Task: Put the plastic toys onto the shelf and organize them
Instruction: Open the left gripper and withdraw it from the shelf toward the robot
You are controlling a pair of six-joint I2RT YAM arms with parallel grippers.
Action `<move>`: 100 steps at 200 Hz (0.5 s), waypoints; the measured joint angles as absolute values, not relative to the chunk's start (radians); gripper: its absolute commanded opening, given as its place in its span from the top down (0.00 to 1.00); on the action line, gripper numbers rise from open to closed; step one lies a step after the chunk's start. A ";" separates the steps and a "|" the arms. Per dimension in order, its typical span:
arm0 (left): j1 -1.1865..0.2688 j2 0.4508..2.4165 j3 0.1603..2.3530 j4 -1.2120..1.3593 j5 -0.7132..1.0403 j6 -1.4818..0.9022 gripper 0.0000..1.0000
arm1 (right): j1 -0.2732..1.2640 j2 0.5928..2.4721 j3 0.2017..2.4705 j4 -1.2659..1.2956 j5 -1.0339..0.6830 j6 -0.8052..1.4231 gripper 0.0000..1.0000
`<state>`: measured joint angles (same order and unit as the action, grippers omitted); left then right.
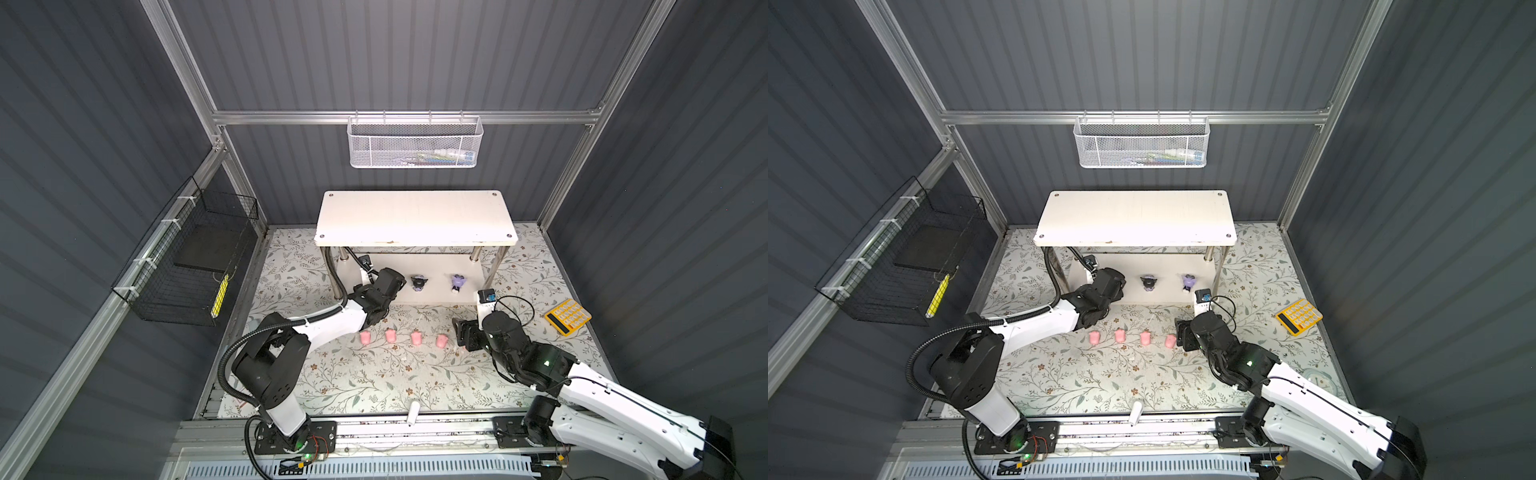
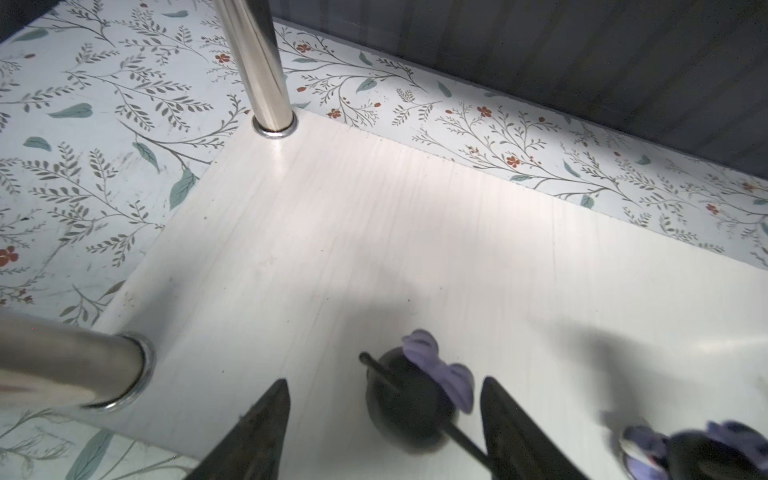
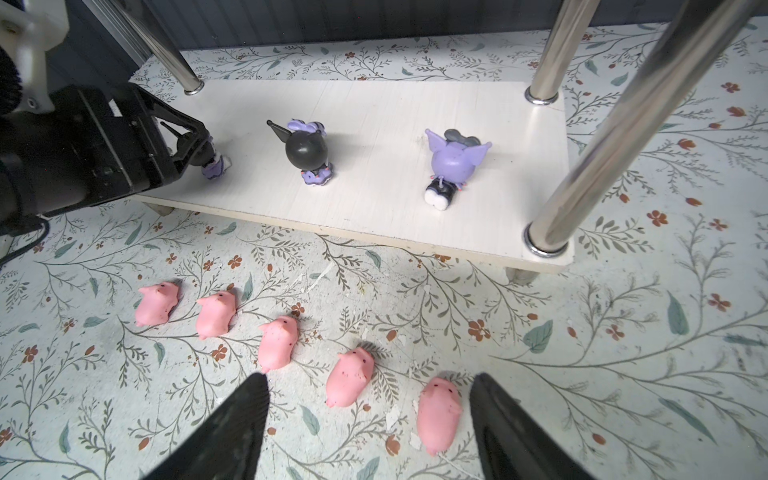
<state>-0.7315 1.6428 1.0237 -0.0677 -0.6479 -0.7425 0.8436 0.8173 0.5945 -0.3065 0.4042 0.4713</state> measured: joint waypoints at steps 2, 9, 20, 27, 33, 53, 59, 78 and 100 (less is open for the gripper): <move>-0.731 1.638 1.022 -0.067 -0.645 -0.742 0.26 | 0.844 0.817 0.595 -0.307 0.404 0.471 0.22; -0.732 1.625 1.019 -0.064 -0.636 -0.737 0.25 | 0.844 0.817 0.594 -0.306 0.404 0.471 0.22; -0.733 1.609 1.019 -0.057 -0.624 -0.729 0.25 | 0.844 0.817 0.591 -0.304 0.403 0.472 0.22; -0.733 1.601 1.019 -0.051 -0.617 -0.724 0.24 | 0.844 0.817 0.590 -0.303 0.403 0.472 0.22; -0.733 1.598 1.019 -0.047 -0.614 -0.718 0.24 | 0.844 0.818 0.589 -0.303 0.403 0.472 0.22; -0.732 1.597 1.019 -0.039 -0.601 -0.709 0.24 | 0.844 0.818 0.589 -0.301 0.399 0.474 0.22; -0.732 1.597 1.019 -0.036 -0.600 -0.709 0.24 | 0.844 0.818 0.589 -0.300 0.399 0.475 0.22; -0.732 1.597 1.018 -0.016 -0.591 -0.706 0.24 | 0.844 0.818 0.589 -0.300 0.398 0.476 0.22; -0.732 1.588 0.998 0.002 -0.579 -0.705 0.23 | 0.844 0.815 0.589 -0.301 0.397 0.478 0.21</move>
<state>-0.7322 1.5883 0.9981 0.0021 -0.5785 -0.7048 0.8436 0.8150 0.5888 -0.3012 0.3969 0.4782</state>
